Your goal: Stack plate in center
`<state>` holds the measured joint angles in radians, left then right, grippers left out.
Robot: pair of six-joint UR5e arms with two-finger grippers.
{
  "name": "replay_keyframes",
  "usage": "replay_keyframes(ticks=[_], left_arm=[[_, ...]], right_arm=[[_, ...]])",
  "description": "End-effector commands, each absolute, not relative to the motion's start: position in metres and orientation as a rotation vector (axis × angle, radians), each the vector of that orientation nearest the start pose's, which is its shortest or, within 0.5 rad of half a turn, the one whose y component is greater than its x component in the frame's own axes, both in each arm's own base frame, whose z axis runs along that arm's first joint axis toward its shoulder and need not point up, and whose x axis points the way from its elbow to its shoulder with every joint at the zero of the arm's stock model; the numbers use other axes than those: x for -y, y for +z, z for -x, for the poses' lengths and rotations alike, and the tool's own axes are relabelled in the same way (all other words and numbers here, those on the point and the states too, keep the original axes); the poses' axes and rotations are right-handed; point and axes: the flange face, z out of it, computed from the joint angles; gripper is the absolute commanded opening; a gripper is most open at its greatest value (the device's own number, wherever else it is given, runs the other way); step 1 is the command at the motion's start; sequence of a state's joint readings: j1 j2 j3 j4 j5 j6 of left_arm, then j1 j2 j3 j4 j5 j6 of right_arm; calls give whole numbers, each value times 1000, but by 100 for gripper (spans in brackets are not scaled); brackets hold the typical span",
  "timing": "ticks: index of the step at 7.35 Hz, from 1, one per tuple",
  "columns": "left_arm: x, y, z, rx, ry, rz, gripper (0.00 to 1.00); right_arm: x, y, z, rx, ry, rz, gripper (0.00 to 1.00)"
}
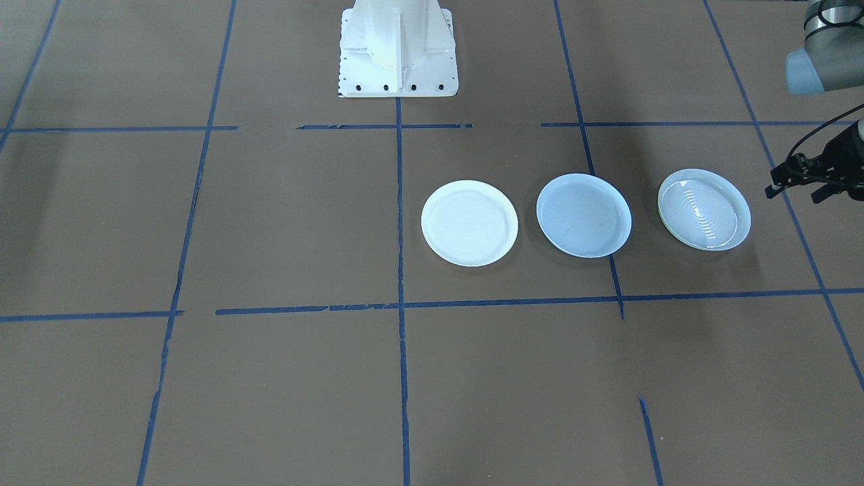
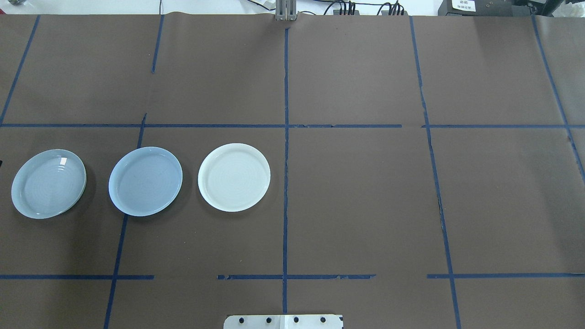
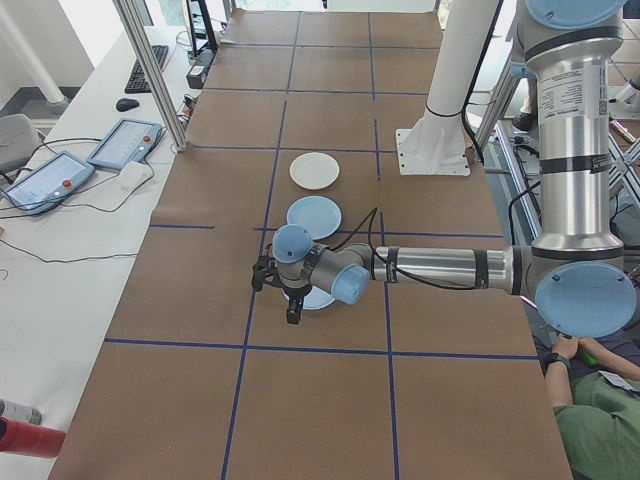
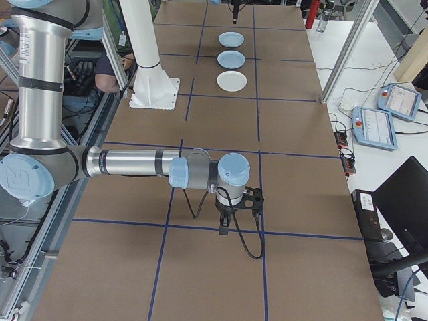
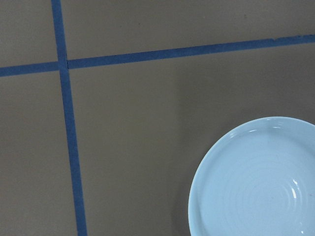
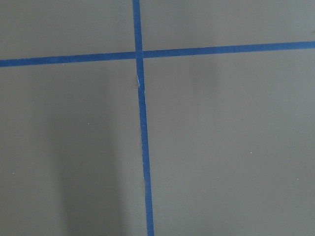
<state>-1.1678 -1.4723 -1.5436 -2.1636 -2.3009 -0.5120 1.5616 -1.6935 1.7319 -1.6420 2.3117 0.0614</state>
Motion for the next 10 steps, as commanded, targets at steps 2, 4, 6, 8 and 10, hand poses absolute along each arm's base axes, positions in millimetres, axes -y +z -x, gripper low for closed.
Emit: replay_keyframes(ticks=[2, 4, 6, 8, 10], left_arm=[[461, 684, -172, -819, 66, -56, 93], [462, 677, -176, -835, 73, -54, 20], [457, 664, -178, -909, 107, -26, 0], [457, 658, -179, -917, 109, -31, 0], [455, 623, -173, -994, 142, -51, 0]], right_arm=[[438, 646, -62, 739, 62, 57, 100], [438, 646, -62, 739, 62, 57, 100], [438, 646, -62, 739, 62, 57, 100], [438, 646, -62, 739, 62, 57, 100], [438, 646, -62, 739, 62, 57, 100]])
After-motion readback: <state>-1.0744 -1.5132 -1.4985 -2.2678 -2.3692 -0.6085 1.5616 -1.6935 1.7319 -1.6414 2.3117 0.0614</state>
